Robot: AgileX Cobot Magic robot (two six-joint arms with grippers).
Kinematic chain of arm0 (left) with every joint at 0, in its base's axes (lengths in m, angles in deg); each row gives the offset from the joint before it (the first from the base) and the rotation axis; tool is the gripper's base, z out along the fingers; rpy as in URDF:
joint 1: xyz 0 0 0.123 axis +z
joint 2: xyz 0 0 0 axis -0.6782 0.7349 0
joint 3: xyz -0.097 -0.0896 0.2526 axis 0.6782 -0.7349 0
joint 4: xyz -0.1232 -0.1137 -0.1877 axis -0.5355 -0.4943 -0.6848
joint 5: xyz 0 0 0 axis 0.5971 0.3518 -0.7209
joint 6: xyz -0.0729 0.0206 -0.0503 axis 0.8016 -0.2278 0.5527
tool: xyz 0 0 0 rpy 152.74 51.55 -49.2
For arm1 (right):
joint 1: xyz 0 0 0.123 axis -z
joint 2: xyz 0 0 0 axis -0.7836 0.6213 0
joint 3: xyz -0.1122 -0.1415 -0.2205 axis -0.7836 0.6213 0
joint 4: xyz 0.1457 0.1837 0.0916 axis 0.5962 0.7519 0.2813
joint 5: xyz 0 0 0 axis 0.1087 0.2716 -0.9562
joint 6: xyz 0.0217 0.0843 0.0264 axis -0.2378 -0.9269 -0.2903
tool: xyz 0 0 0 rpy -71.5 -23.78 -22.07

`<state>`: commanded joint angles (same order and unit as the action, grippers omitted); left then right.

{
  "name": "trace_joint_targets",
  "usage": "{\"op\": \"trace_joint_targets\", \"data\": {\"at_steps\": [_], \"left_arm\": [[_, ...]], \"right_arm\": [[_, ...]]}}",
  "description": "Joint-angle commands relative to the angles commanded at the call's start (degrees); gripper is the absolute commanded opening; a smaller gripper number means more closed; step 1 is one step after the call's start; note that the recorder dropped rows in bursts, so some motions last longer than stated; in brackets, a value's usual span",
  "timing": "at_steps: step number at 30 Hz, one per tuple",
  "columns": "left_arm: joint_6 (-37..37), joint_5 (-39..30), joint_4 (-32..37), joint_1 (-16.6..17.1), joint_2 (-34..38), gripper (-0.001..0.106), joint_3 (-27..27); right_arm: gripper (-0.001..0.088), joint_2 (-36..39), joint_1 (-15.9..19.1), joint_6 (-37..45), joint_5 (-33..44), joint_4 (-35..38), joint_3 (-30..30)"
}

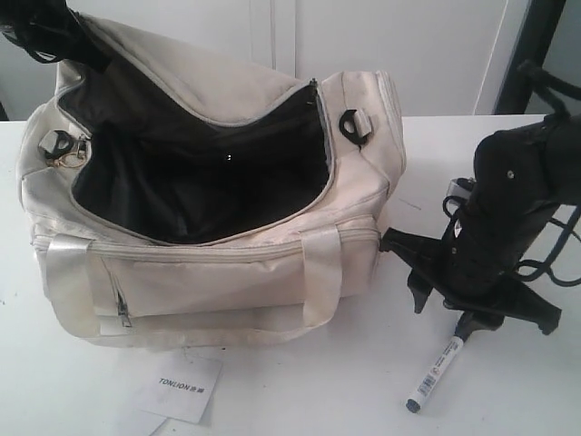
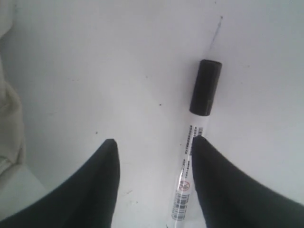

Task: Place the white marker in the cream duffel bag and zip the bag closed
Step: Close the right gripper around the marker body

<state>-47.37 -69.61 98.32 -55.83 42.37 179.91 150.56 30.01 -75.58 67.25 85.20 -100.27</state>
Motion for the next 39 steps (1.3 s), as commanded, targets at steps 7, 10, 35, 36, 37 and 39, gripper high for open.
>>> {"op": "trace_joint_targets", "data": {"at_steps": [7,10,35,36,37,39], "left_arm": [[0.00,0.00,0.00,0.00,0.00,0.000,0.00],[-0.11,0.00,0.00,0.00,0.00,0.000,0.00],[-0.11,0.00,0.00,0.00,0.00,0.000,0.00],[-0.11,0.00,0.00,0.00,0.00,0.000,0.00],[-0.11,0.00,0.00,0.00,0.00,0.000,0.00],[-0.11,0.00,0.00,0.00,0.00,0.000,0.00]], "right_arm": [[0.0454,0.00,0.32,-1.06,0.12,0.00,2.76],[0.0448,0.00,2.05,-1.29,-2.97,0.00,4.79],[0.0448,8.70,2.01,-1.36,-9.62,-1.69,5.31],[0.0448,8.81,2.01,-1.36,-9.62,-1.69,5.31],[0.0447,8.97,2.01,-1.36,-9.62,-1.69,5.31],[0.0429,9.32,2.01,-1.36,-9.77,-1.69,5.31]]}}
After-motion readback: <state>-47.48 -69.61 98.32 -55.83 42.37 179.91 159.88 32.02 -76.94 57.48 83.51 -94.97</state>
